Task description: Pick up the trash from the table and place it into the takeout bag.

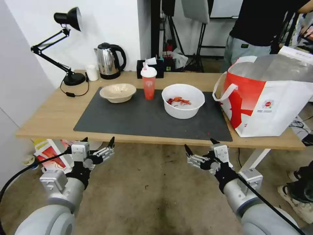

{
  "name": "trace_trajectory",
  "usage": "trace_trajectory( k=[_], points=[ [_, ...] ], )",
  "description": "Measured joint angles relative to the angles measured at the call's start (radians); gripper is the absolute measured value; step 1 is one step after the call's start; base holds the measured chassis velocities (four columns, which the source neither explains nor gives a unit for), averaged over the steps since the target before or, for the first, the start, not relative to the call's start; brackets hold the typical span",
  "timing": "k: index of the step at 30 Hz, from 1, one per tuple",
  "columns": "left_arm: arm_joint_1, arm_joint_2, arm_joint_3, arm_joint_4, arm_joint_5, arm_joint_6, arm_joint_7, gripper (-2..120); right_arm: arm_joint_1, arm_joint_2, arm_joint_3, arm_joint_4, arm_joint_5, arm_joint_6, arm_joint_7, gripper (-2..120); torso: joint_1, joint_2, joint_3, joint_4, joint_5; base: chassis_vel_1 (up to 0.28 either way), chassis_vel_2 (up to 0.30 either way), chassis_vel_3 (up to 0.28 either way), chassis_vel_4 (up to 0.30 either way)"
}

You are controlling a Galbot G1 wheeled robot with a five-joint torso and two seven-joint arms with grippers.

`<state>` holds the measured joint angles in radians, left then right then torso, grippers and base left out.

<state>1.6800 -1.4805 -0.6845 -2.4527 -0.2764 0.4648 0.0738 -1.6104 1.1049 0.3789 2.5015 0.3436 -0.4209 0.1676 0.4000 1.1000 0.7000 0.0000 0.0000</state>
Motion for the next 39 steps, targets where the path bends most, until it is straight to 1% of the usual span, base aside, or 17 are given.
trace_trajectory(
  k=[2,7,9,11,12,16,18,20,23,24,27,32,35,36,39],
  points=[
    [-0.001,0.0,0.0,0.006,0.0,0.0,0.003,100,0.024,-0.004,0.009,-0.01,-0.007,0.062,-0.04,100,0.0,0.0,0.0,-0.0002,-0.0002,0.0,0.0,0.0,0.0],
    [-0.001,0.0,0.0,0.013,0.004,0.017,0.01,100,0.092,-0.023,0.02,-0.053,0.008,0.093,-0.066,100,0.0,0.0,0.0,0.0,0.0,0.0,0.0,0.0,0.0],
    [0.0,0.0,0.001,0.017,0.007,0.024,0.013,100,0.131,-0.044,0.025,-0.079,0.029,0.108,-0.072,100,0.0,0.0,0.0,0.0001,0.0003,0.0,0.0,0.0,0.0],
    [-0.001,0.0,0.003,0.018,0.009,0.027,0.015,100,0.184,-0.081,0.032,-0.114,0.063,0.139,-0.087,100,0.0,0.0,0.0,0.0,0.0,0.0,0.0,0.0,0.0],
    [-0.001,0.0,0.003,0.018,0.009,0.027,0.015,100,0.184,-0.081,0.032,-0.114,0.063,0.139,-0.087,100,0.0,0.0,0.0,0.0,0.0,0.0,0.0,0.0,0.0],
    [-0.005,0.0,0.001,0.024,0.026,0.036,0.02,100,0.276,-0.138,0.039,-0.155,0.137,0.185,-0.119,100,0.0,0.0,0.0,0.0,0.0001,0.0,0.0,0.0,0.0],
    [-0.006,0.0,0.001,0.027,0.028,0.037,0.022,100,0.3,-0.152,0.039,-0.164,0.154,0.191,-0.128,100,0.0,0.0,0.0,0.0,-0.0001,0.0,0.0,0.0,0.0],
    [-0.007,0.0,0.001,0.03,0.029,0.038,0.023,100,0.326,-0.166,0.034,-0.177,0.17,0.193,-0.132,100,0.0,0.0,0.0,0.0,0.0,0.0,0.0,0.0,0.0],
    [-0.011,-0.002,0.003,0.036,0.038,0.043,0.024,100,0.407,-0.211,0.002,-0.22,0.224,0.195,-0.157,100,0.0,0.0,0.0,0.0,0.0002,0.0,0.0,0.0,0.0],
    [-0.011,-0.002,0.003,0.036,0.038,0.043,0.024,100,0.407,-0.211,0.002,-0.22,0.224,0.195,-0.157,100,0.0,0.0,0.0,0.0,0.0002,0.0,0.0,0.0,0.0],
    [-0.014,-0.002,0.002,0.037,0.044,0.047,0.025,100,0.517,-0.267,-0.029,-0.261,0.303,0.177,-0.197,100,0.0,0.0,0.0,0.0,0.0,0.0,0.0,0.0,0.0],
    [-0.014,-0.002,0.001,0.037,0.044,0.048,0.025,100,0.54,-0.278,-0.036,-0.27,0.325,0.168,-0.202,100,0.0,0.0,0.0,0.0001,-0.0001,0.0,0.0,0.0,0.0],
    [-0.016,-0.001,0.001,0.037,0.044,0.048,0.026,100,0.626,-0.317,-0.064,-0.31,0.397,0.142,-0.217,100,0.0,0.0,0.0,0.0,0.0,0.0,0.0,0.0,0.0],
    [-0.016,-0.001,0.001,0.037,0.044,0.048,0.026,100,0.626,-0.317,-0.064,-0.31,0.397,0.142,-0.217,100,0.0,0.0,0.0,0.0,0.0,0.0,0.0,0.0,0.0],
    [-0.019,-0.001,0.0,0.04,0.044,0.048,0.026,100,0.727,-0.361,-0.113,-0.356,0.465,0.103,-0.225,100,0.0,0.0,0.0,0.0001,0.0001,0.0,0.0,0.0,0.0]
  ],
)
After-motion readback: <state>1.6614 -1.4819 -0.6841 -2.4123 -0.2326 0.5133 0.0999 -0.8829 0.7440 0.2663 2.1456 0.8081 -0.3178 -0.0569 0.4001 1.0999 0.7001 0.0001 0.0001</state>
